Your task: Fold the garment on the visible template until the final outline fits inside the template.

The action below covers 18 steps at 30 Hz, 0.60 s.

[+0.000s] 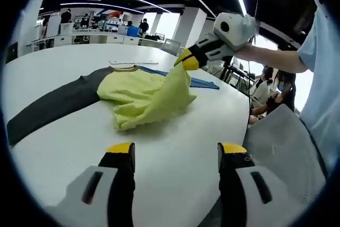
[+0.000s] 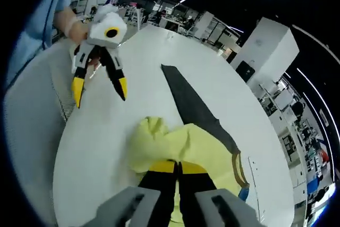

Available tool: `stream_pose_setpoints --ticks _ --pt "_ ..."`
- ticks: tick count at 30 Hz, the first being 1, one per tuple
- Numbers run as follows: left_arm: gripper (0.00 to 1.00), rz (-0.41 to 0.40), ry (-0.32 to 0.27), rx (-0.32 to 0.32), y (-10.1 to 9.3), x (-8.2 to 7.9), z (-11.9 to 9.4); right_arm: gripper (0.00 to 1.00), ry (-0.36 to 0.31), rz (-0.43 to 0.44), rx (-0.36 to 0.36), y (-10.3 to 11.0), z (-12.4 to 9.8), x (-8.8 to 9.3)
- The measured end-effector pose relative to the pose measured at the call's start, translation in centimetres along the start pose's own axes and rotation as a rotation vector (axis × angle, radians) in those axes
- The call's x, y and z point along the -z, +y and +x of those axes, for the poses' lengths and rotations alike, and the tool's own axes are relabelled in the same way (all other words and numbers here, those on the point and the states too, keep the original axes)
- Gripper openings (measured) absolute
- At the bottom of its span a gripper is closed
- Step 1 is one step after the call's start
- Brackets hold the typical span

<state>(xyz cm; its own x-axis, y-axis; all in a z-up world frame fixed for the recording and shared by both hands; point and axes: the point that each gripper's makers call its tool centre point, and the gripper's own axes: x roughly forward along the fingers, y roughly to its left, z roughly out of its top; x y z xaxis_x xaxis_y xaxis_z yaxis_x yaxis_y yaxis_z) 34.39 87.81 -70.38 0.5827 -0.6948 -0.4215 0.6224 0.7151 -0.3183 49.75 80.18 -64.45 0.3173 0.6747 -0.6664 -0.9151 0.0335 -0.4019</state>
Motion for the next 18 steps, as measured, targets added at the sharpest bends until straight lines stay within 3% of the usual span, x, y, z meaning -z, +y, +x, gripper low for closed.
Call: stream_pose_setpoints --ticks 3,5,8,9,14,18 --pt "0.59 -0.003 -0.002 -0.008 0.3 0.0 0.0 0.00 -0.016 0.079 0.038 -3.1 0.5 -0.1" --pt "0.58 -0.013 -0.007 -0.008 0.4 -0.1 0.1 0.00 -0.003 0.074 0.049 -4.4 1.1 0.2" --pt "0.57 -0.018 0.000 -0.012 0.6 0.2 0.1 0.00 0.042 0.068 0.067 -6.2 2.4 1.7" --pt "0.57 -0.025 0.000 -0.015 0.7 0.2 0.1 0.00 0.059 0.121 0.069 -6.7 2.9 2.4" --pt "0.56 -0.044 0.004 -0.023 0.8 0.5 0.2 0.00 0.135 0.145 0.092 -8.8 5.4 5.3" --pt "0.55 -0.068 0.000 -0.036 1.4 0.6 0.3 0.00 0.198 0.227 0.101 -9.8 7.1 8.1"
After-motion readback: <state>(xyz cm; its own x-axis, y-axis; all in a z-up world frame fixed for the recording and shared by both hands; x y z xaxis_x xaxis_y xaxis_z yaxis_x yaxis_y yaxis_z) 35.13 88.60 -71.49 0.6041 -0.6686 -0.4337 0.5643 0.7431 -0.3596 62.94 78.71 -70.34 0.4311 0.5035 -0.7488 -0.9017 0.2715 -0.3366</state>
